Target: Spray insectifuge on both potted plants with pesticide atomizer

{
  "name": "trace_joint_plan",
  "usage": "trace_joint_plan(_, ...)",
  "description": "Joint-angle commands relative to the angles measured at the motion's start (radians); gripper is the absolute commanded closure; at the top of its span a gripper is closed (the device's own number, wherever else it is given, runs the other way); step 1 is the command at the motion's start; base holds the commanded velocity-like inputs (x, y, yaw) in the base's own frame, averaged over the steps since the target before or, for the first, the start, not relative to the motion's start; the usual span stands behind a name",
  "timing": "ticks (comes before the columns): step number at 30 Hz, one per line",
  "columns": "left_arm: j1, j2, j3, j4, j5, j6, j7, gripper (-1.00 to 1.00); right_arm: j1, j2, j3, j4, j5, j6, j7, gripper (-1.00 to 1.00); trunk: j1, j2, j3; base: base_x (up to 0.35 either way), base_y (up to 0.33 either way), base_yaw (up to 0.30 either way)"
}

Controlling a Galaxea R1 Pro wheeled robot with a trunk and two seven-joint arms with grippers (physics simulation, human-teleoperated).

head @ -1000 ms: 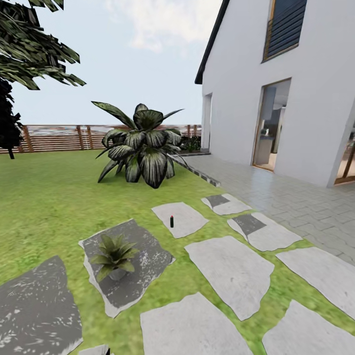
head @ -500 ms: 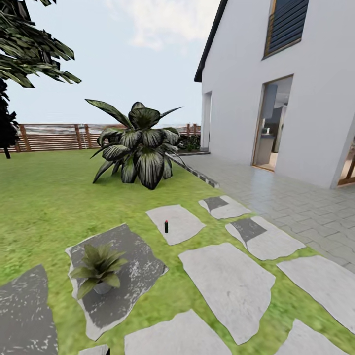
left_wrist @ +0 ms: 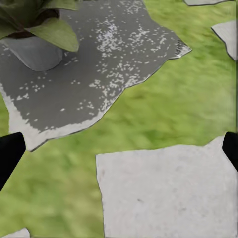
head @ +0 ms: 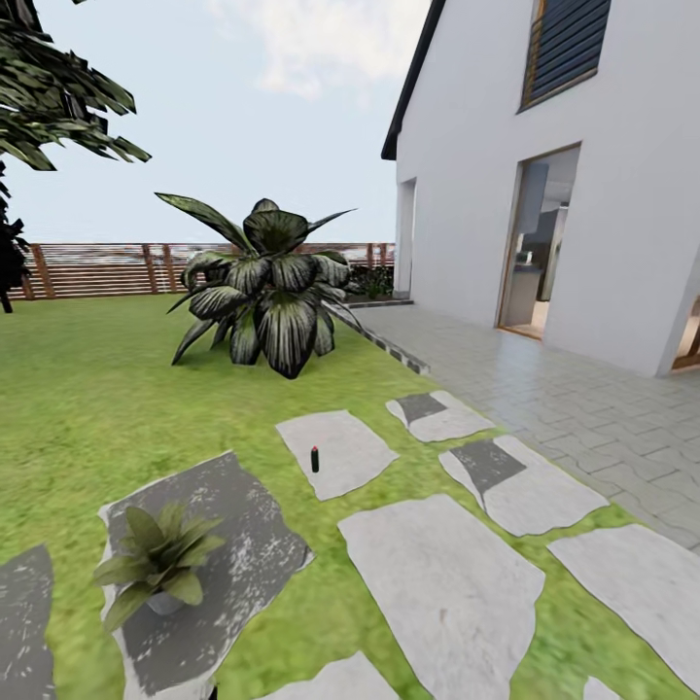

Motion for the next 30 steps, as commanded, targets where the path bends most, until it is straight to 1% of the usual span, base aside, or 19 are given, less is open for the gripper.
trace_joint_plan(1, 0.0, 0.0, 0.0, 0.0, 0.003, -0.003, 0.001, -1.0, 0.0, 0.0, 0.0, -0.002, 0.0, 0.006, 0.0, -1.0, 0.0, 0.0, -0.001, 0.318, -0.179, 0.0)
trace_joint_plan(25, 0.0, 0.0, 0.0, 0.001, 0.003, -0.003, 0.001, -1.0, 0.0, 0.0, 0.0, -0.002, 0.0, 0.005, -0.001, -1.0, 0.0, 0.0, -0.001, 0.309, -0.204, 0.0)
trace_joint_plan(30, 0.0, 0.0, 0.0, 0.001, 0.003, -0.003, 0.001, -1.0, 0.0, 0.0, 0.0, -0.002, 0.0, 0.006, -0.001, -1.0, 0.0, 0.0, -0.001, 0.302, -0.215, 0.088)
